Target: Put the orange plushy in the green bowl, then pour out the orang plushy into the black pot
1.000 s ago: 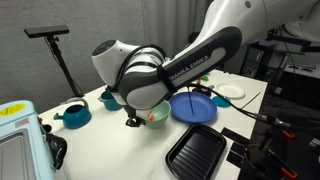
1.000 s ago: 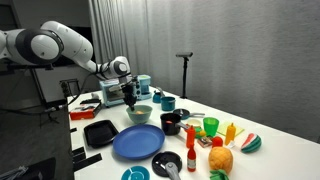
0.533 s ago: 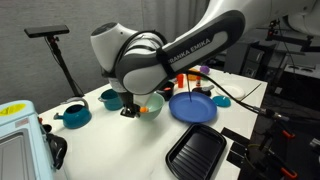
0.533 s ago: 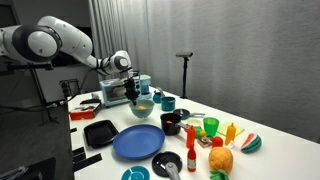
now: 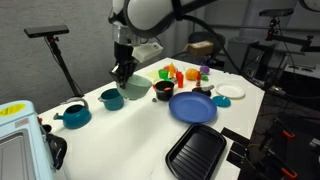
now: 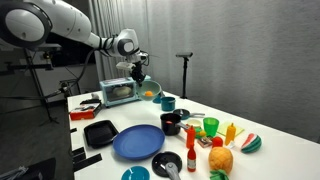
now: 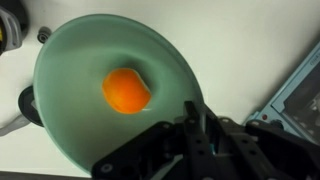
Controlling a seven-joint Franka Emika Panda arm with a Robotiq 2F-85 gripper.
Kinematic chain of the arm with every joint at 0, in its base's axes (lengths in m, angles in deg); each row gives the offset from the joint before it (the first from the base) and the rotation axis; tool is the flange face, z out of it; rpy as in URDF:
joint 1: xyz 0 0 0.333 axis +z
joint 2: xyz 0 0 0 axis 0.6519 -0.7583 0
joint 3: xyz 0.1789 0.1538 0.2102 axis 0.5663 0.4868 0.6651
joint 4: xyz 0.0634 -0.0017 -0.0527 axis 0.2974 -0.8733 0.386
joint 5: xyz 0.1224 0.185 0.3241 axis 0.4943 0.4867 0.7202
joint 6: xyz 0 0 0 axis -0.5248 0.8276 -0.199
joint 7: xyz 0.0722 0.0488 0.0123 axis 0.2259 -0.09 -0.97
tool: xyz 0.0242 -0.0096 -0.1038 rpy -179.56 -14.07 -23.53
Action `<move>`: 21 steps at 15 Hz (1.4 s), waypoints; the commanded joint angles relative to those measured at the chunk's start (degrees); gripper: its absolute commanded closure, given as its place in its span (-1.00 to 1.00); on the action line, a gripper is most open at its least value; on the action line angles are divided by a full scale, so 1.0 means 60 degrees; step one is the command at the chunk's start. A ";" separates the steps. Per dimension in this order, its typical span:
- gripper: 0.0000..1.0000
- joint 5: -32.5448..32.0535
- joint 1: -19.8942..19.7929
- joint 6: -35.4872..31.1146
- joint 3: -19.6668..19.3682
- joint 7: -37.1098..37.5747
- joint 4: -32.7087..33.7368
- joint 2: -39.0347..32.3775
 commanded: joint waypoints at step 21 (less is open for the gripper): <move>0.96 -0.1544 -0.0863 -0.1583 -0.1148 0.2240 -0.4059 0.2770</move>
